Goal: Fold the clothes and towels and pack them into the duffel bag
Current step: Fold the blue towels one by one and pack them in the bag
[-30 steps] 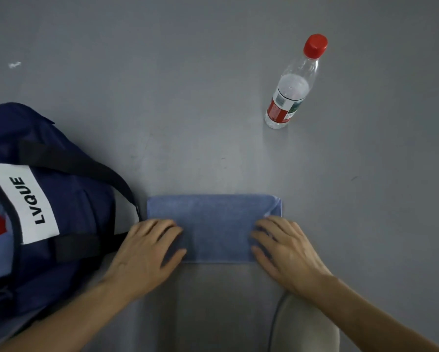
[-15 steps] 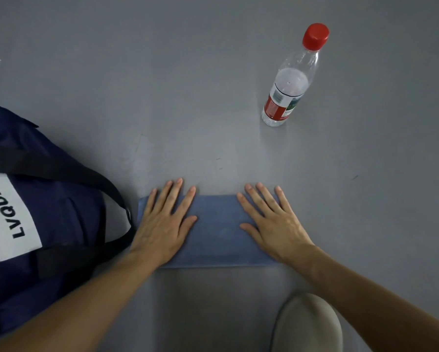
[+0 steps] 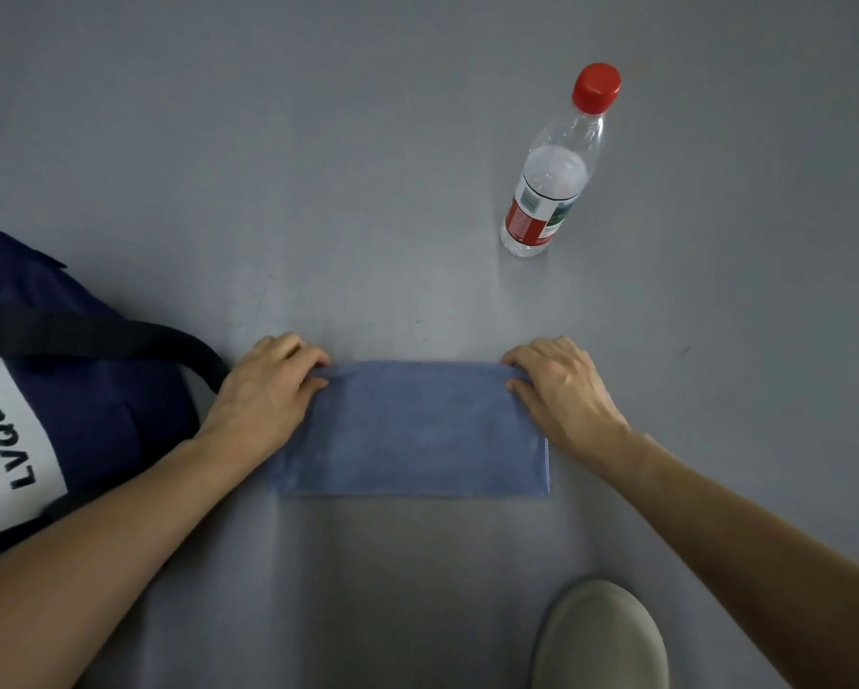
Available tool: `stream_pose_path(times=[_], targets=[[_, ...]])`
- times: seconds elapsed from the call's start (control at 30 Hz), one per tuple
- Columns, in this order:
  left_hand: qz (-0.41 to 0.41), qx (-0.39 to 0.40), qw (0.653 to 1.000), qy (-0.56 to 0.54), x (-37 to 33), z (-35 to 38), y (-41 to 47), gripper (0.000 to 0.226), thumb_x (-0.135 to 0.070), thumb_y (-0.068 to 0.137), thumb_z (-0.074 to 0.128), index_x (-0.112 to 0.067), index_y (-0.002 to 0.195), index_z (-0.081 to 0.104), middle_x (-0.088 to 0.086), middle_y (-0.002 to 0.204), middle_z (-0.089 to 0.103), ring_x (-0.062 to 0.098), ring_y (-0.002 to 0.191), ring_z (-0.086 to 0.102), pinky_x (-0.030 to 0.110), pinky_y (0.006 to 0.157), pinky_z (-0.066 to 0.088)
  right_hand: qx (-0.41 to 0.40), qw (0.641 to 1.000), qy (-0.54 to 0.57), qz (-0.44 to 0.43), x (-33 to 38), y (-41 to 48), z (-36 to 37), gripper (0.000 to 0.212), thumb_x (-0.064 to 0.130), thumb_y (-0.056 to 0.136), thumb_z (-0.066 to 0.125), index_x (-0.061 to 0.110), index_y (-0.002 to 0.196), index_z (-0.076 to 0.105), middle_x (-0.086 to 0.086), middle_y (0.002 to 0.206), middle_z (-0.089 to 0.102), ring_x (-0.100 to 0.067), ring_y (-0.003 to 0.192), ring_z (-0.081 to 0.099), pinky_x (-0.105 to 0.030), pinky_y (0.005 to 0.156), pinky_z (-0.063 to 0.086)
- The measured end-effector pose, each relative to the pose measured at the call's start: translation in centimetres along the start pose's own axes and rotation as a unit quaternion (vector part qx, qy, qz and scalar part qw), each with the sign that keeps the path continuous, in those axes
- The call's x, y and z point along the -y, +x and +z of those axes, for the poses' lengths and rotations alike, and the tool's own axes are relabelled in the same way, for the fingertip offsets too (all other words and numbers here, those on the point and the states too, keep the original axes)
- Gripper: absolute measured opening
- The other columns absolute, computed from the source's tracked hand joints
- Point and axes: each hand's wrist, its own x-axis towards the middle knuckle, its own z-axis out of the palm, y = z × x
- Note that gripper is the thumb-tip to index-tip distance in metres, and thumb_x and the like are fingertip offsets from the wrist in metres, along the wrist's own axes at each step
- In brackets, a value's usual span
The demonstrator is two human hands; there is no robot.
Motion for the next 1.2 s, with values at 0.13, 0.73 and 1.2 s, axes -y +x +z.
stream_pose_path(times=[0.13,0.73,1.2], targets=[[0.013,-0.139,0.99,0.013,-1.4,-0.5,0.4,0.003,-0.011,0.094,0.065,-0.009,0.096,0.064,0.008,0.099,0.056,0.028,0.088,0.049,0.041,0.072,0.044,-0.138,0.99,0.006,-0.031,0.3,-0.1,-2.1,0.012,0.004,0.09,0.062,0.01,0.096,0.07,-0.005,0.095,0.063,-0.031,0.089,0.054,-0.045,0.079,0.044],[-0.075,-0.057,0.994,0.051,-6.4,3.0,-9.7,0.04,-0.053,0.094,0.041,-0.022,0.112,0.058,0.001,0.118,0.054,0.028,0.102,0.053,0.044,0.087,0.038,-0.104,0.961,-0.062,-0.248,2.6,-6.3,2.4,0.02,0.021,0.095,0.057,0.018,0.111,0.069,-0.007,0.114,0.065,-0.034,0.104,0.059,-0.042,0.087,0.046],[0.16,0.046,0.977,0.136,-2.9,4.5,4.7,0.067,-0.058,0.102,0.016,-0.026,0.16,0.008,0.014,0.168,0.002,0.032,0.155,-0.006,0.057,0.123,0.001,-0.026,0.984,-0.055,-0.166,5.3,-8.1,7.0,0.054,0.037,0.103,0.039,0.01,0.149,0.043,-0.019,0.157,0.034,-0.032,0.143,0.039,-0.046,0.113,0.039]])
